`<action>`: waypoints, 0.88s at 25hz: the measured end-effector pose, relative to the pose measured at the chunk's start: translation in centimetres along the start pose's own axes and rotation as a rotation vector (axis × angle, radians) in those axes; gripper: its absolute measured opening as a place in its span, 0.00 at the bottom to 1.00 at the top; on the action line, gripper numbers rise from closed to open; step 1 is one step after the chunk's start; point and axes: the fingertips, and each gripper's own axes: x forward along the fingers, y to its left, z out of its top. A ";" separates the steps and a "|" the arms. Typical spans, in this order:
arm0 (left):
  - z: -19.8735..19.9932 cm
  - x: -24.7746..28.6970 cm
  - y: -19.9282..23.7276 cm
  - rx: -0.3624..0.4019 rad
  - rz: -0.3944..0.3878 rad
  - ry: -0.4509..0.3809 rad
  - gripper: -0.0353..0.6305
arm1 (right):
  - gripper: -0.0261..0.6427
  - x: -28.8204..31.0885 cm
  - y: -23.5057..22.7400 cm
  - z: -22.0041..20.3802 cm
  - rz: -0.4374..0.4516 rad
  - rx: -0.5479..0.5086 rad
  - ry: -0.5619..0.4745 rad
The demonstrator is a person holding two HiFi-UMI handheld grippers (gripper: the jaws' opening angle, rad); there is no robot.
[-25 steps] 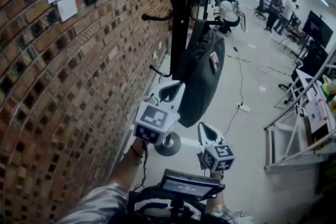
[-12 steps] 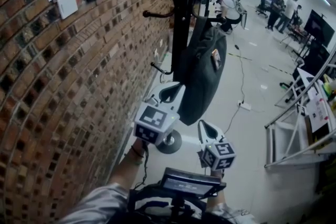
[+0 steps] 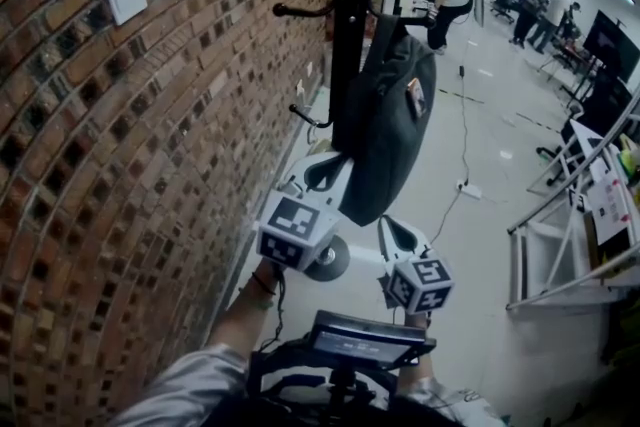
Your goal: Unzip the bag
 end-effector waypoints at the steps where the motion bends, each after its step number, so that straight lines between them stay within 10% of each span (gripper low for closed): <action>1: -0.2 0.0 -0.1 0.000 -0.003 0.007 0.06 | 0.02 0.0 -0.1 -0.2 -0.001 0.000 0.003; 22: -5.0 -0.5 -1.3 -0.033 0.000 0.071 0.06 | 0.02 0.5 -0.1 -0.6 0.016 0.009 0.017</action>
